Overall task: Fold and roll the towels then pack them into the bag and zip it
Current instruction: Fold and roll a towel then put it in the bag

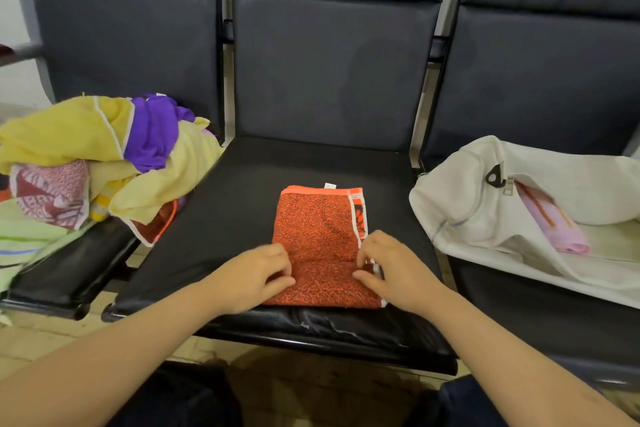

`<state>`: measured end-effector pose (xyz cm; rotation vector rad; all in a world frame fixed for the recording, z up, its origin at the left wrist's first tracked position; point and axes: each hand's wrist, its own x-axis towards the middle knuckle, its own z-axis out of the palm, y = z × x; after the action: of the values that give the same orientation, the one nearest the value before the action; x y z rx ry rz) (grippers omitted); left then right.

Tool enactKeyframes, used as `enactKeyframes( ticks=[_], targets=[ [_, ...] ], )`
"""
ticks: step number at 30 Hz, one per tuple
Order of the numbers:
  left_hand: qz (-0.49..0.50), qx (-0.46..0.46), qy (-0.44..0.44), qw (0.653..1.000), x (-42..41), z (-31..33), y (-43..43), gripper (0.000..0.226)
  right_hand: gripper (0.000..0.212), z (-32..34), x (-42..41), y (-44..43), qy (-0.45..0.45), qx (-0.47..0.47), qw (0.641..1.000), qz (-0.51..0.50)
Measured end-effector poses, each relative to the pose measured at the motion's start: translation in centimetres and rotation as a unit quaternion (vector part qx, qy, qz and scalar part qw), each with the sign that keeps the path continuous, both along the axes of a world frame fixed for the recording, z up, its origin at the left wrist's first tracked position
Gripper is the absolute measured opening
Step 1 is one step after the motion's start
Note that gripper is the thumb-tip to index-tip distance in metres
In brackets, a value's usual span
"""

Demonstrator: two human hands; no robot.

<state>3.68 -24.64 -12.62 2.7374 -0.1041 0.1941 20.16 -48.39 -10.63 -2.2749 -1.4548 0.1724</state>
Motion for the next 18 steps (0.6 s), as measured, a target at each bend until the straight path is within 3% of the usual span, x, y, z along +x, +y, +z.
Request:
enactKeyframes(
  ticks=[3, 5, 8, 13, 16, 18],
  targets=[
    [-0.013, -0.051, 0.090, 0.995, -0.8, -0.2, 0.4, 0.050, 0.054, 0.7, -0.5, -0.4, 0.111, -0.123, 0.983, 0.073],
    [0.004, -0.069, 0.062, 0.996, -1.2, -0.7, 0.7, 0.040, 0.053, 0.3, -0.7, -0.6, 0.088, -0.168, 0.980, 0.066],
    [0.056, -0.147, 0.027, 0.987, -1.2, -0.5, 0.4, 0.016, 0.022, 0.7, -0.5, -0.5, 0.105, -0.105, 0.989, 0.025],
    [0.152, -0.344, 0.032, 0.926, -0.2, 0.3, -1.1, 0.008, 0.020, 0.4, -0.5, -0.2, 0.244, -0.035, 0.968, -0.054],
    [0.202, -0.347, 0.050, 0.914, 0.7, 0.4, -1.4, 0.012, 0.013, 0.2, -0.2, 0.1, 0.281, -0.015, 0.954, -0.100],
    [0.230, -0.278, 0.047, 0.931, 1.3, 0.2, -1.3, 0.009, 0.012, -0.1, 0.0, 0.2, 0.261, 0.001, 0.957, -0.130]
  ],
)
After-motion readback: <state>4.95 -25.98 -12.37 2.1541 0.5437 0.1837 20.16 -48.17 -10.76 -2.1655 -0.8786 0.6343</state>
